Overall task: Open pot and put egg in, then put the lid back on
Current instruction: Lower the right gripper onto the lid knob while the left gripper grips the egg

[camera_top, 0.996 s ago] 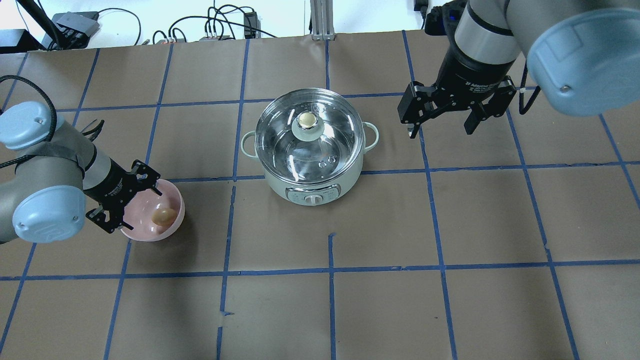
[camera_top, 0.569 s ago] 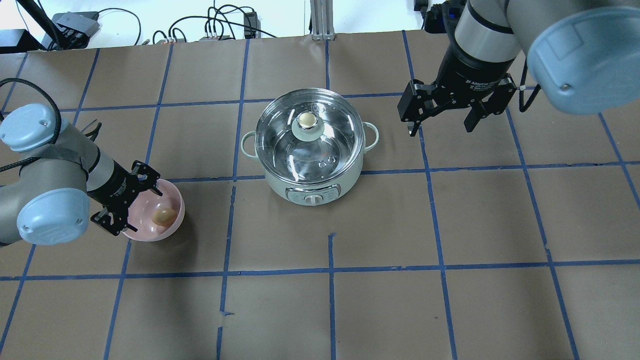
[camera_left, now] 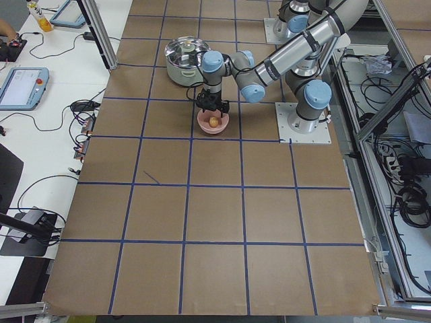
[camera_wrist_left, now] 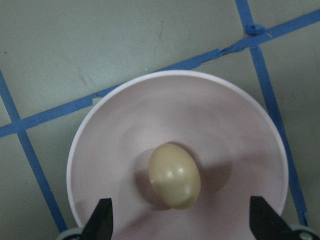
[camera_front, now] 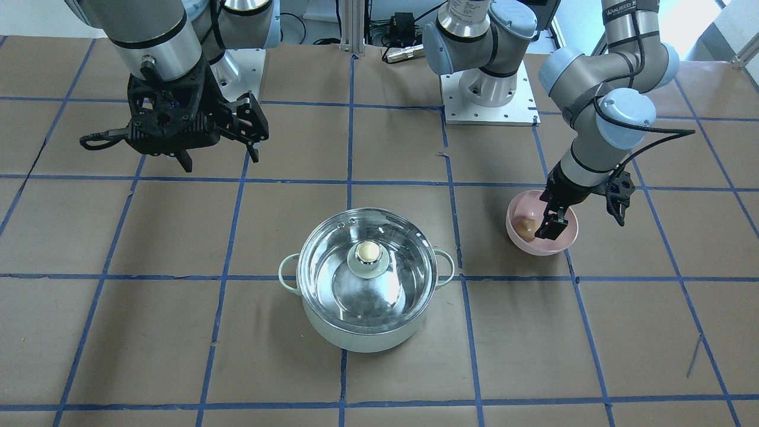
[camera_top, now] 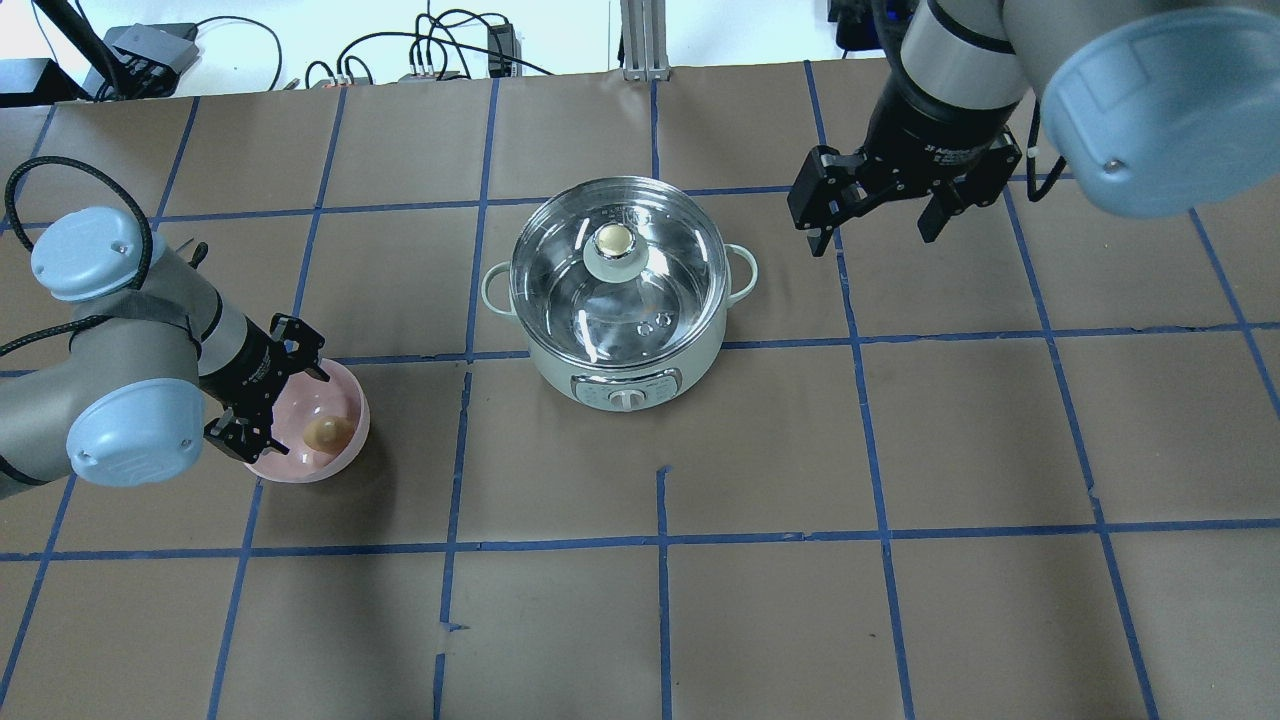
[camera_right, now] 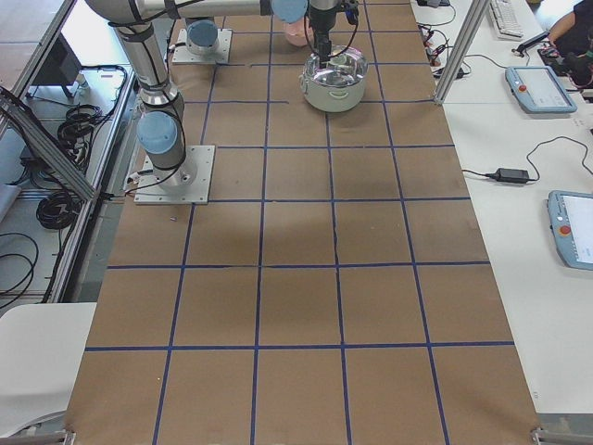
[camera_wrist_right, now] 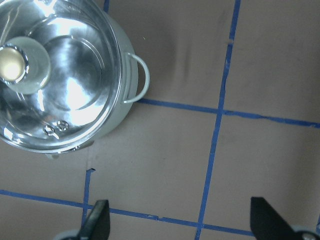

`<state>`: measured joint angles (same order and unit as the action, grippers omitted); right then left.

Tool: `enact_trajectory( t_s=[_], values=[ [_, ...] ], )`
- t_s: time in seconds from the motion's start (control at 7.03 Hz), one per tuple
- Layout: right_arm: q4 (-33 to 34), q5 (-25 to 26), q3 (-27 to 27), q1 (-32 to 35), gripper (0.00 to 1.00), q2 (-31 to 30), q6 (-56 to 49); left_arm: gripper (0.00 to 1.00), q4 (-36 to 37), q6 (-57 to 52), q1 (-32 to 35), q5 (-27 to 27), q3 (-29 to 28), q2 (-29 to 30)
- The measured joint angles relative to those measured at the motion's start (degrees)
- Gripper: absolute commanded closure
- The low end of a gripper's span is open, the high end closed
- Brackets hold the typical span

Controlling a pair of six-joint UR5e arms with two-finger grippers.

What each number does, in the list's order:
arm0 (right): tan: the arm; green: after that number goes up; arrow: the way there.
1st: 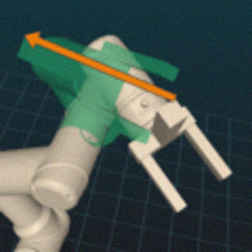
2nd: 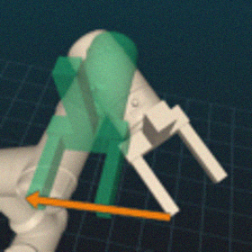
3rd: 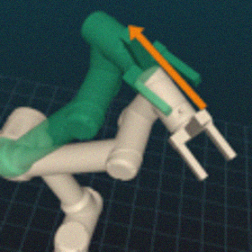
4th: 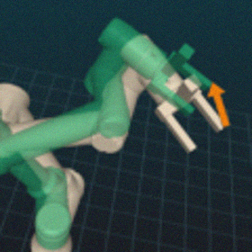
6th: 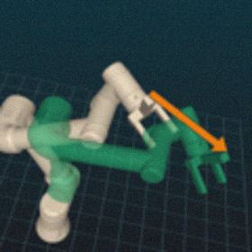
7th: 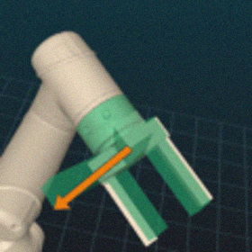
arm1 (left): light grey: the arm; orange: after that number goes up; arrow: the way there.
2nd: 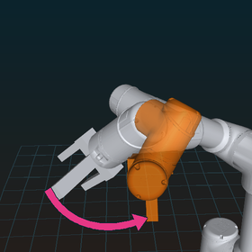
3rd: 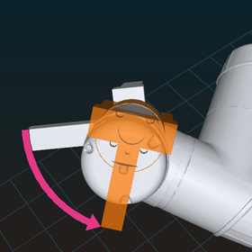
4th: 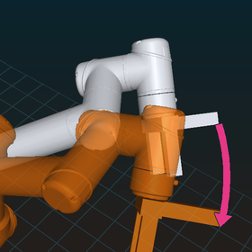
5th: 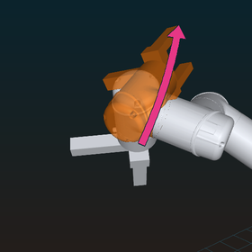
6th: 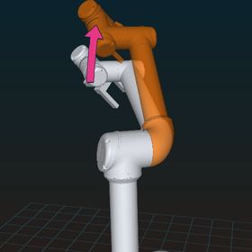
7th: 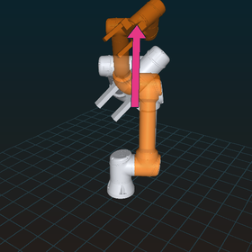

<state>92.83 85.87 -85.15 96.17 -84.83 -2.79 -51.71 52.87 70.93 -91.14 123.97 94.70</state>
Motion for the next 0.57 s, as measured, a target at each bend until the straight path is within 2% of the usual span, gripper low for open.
enact_trajectory(
  t_s=[0.28,0.57],
  values=[
    [1.0,0.1,10.3,5.0,0.0,9.6,2.1,0.04,1.1,0.4,-0.3,0.0,-0.1,1.0],
    [1.8,-1.3,15.4,9.1,0.0,15.4,8.2,0.04,1.6,1.2,-0.5,-0.1,0.0,1.7]
  ],
)
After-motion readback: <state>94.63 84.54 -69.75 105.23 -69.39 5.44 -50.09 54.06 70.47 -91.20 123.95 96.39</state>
